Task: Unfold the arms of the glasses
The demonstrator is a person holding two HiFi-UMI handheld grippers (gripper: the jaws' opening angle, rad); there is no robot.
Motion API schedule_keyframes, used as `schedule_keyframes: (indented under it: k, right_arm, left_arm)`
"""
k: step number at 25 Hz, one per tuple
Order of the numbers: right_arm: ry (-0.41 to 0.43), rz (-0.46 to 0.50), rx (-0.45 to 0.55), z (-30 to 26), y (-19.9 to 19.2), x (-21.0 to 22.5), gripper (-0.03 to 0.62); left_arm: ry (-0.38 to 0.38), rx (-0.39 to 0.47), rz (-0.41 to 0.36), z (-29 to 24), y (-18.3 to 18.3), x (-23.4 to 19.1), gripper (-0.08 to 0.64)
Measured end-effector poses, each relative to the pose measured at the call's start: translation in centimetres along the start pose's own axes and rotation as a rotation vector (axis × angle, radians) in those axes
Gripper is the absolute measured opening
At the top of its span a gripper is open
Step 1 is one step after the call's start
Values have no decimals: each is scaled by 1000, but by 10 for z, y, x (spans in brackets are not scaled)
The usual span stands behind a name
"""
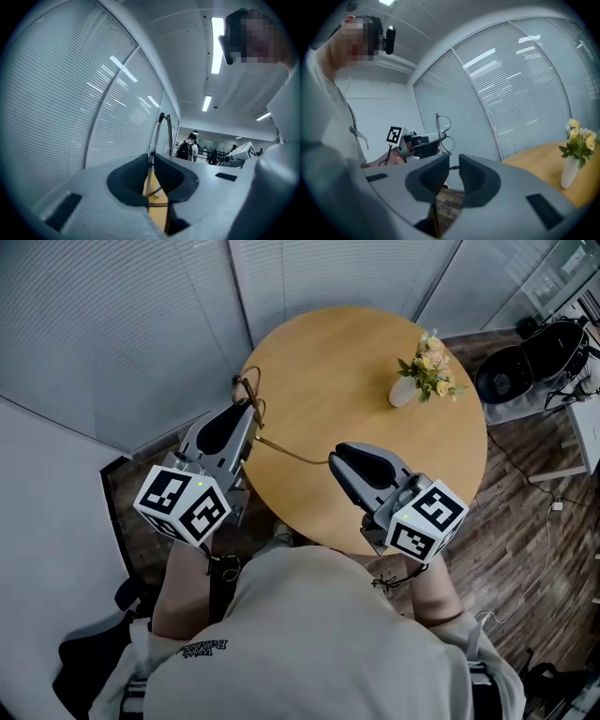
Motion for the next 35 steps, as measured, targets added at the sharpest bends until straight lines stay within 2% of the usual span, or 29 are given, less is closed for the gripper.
schedule_keyframes:
  k: [8, 10, 13, 16, 19, 22, 26, 30, 35]
  right_arm:
    - [9, 19, -14, 2, 0, 1, 53]
    - [19, 9, 10, 9, 7, 4, 65]
    - [94, -21, 94, 24, 30, 1, 107]
    - [110, 63, 144, 35, 57, -6, 107]
    - [80, 176, 142, 32, 77, -10, 107]
    - [76, 306, 80, 17, 84, -14, 107]
    - [140, 529, -65, -4, 90, -19, 107]
    - [230, 568, -156, -22, 92, -14, 107]
    - [333, 576, -280, -47, 72, -14, 107]
  left_arm:
    - [27, -34, -38, -2, -4, -1, 54]
    - [45, -40, -78, -2, -5, 1, 54]
    - [74, -62, -168, -4, -4, 7, 54]
    - [74, -73, -208, -6, -4, 14, 52]
    - [44, -60, -186, -8, -3, 19, 52]
    - [-6, -37, -136, -9, -3, 22, 51]
    - [-79, -11, -96, -4, 4, 32, 51]
    - [-146, 22, -44, 4, 16, 39, 50]
    - [-207, 46, -4, 5, 27, 45, 49]
Point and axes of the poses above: the fingertips, and each gripper's own axes: z backward along the fingers, x to its right, y out of its top, the point moved 7 cm from there along z, backward along the fingers, and after that the axes turned 9 degrees about -x, right-handed, at the moved point
